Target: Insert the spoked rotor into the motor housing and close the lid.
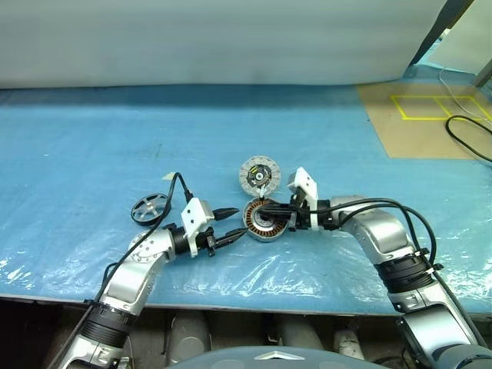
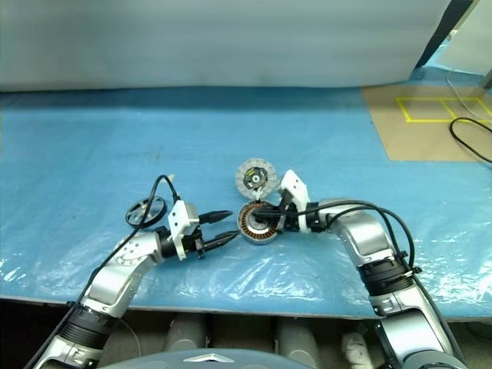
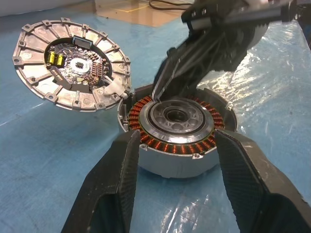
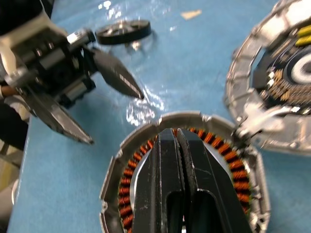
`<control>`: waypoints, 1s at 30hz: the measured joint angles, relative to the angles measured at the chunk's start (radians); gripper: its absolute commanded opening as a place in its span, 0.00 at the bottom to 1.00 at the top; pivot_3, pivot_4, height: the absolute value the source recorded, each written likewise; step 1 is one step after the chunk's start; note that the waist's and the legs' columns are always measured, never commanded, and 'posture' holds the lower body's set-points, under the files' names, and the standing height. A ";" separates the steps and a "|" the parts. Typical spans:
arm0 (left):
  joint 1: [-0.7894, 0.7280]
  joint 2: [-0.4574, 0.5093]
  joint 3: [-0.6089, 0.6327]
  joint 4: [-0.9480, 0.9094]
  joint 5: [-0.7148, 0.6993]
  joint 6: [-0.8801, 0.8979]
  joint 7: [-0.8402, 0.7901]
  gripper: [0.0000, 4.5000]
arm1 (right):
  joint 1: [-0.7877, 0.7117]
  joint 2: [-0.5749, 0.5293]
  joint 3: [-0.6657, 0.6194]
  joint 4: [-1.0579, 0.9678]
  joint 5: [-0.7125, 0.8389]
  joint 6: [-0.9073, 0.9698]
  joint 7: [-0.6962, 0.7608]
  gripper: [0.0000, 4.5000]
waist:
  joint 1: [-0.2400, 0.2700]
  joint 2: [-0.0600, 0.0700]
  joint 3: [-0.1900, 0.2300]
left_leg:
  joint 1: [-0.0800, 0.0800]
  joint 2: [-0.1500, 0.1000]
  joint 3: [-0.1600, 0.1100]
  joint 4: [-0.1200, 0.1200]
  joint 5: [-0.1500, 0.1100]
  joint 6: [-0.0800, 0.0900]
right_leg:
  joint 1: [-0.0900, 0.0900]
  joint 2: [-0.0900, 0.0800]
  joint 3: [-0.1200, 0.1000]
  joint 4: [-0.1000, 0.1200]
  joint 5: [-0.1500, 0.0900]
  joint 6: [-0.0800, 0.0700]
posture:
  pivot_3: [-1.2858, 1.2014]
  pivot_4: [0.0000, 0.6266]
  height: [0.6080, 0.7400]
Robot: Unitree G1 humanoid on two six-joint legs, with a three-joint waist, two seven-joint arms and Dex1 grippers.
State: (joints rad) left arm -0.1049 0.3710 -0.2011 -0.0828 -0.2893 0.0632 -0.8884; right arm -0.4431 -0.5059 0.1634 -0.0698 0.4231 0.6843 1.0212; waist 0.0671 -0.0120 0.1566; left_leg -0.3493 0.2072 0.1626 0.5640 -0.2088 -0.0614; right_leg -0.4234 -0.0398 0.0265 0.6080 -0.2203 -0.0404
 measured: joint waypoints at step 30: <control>0.045 0.480 0.447 -0.074 -0.233 0.271 -0.124 0.58 | 0.033 -0.121 0.018 -0.181 -0.049 -0.085 -0.032 0.01 | -0.004 0.000 0.001 | 0.001 0.000 0.000 -0.001 0.000 -0.001 | -0.001 0.001 0.000 -0.001 0.000 0.000 | 0.52 0.24 1.00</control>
State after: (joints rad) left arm -0.0599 0.8514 0.2464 -0.1564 -0.5222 0.3344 -1.0124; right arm -0.4105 -0.6271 0.1811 -0.2508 0.3743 0.5993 0.9895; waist 0.0629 -0.0124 0.1574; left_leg -0.3487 0.2076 0.1626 0.5628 -0.2088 -0.0619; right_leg -0.4245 -0.0386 0.0263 0.6073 -0.2207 -0.0400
